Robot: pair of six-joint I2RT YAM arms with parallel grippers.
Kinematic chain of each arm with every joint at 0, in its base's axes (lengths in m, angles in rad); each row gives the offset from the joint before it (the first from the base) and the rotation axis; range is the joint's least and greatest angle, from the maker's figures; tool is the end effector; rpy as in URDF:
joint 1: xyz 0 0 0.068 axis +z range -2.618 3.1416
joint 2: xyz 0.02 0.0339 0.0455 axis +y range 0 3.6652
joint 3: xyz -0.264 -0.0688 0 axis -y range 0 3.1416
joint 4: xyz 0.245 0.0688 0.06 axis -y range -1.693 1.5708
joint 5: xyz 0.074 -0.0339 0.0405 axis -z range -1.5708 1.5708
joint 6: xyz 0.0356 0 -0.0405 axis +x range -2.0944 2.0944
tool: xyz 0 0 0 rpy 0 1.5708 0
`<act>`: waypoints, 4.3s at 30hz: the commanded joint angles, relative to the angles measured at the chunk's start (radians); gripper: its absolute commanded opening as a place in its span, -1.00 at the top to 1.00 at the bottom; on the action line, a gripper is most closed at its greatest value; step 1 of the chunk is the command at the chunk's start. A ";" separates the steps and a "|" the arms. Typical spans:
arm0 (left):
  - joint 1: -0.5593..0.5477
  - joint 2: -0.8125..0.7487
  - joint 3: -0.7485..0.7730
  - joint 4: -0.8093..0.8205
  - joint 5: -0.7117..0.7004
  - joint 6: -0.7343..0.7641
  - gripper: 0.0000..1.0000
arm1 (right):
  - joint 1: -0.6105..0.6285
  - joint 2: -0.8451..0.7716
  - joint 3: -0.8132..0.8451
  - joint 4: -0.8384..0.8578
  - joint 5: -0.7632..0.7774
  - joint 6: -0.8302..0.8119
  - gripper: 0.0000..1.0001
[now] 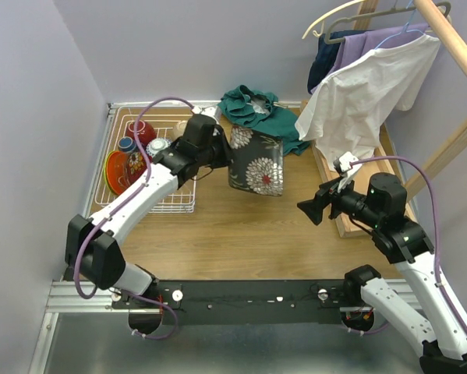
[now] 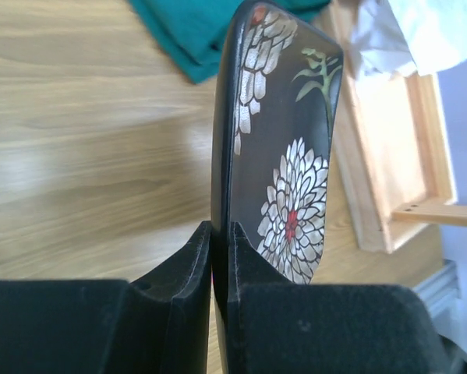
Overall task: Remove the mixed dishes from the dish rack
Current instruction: Place the plate at the center of the board, then pick up the plate from the dish rack.
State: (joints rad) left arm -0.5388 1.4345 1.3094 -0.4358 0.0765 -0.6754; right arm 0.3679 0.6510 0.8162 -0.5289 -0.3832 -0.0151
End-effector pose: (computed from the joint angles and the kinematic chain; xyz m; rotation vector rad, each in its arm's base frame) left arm 0.2796 -0.1703 0.3458 -0.1054 2.2334 -0.7752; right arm 0.1275 0.0634 0.3349 -0.6230 1.8523 0.6042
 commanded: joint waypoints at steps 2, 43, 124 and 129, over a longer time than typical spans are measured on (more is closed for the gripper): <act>-0.088 0.059 -0.053 0.357 0.000 -0.159 1.00 | 0.008 -0.028 -0.008 0.029 -0.010 0.010 -1.00; -0.159 0.428 -0.099 0.464 0.008 -0.236 -0.82 | 0.008 -0.024 -0.006 0.017 0.003 0.010 -1.00; 0.497 0.009 -0.165 -0.104 -0.414 0.240 -0.93 | 0.008 0.065 -0.025 0.079 -0.060 -0.014 -1.00; 0.497 0.006 -0.170 -0.087 -0.368 0.249 -0.84 | 0.008 0.078 -0.018 0.081 -0.071 -0.017 -1.00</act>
State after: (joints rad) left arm -0.0448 1.4330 1.1309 -0.5632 -0.3729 -0.4198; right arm 0.3679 0.7197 0.7677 -0.4641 -0.4576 -0.0101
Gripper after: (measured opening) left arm 0.946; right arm 0.998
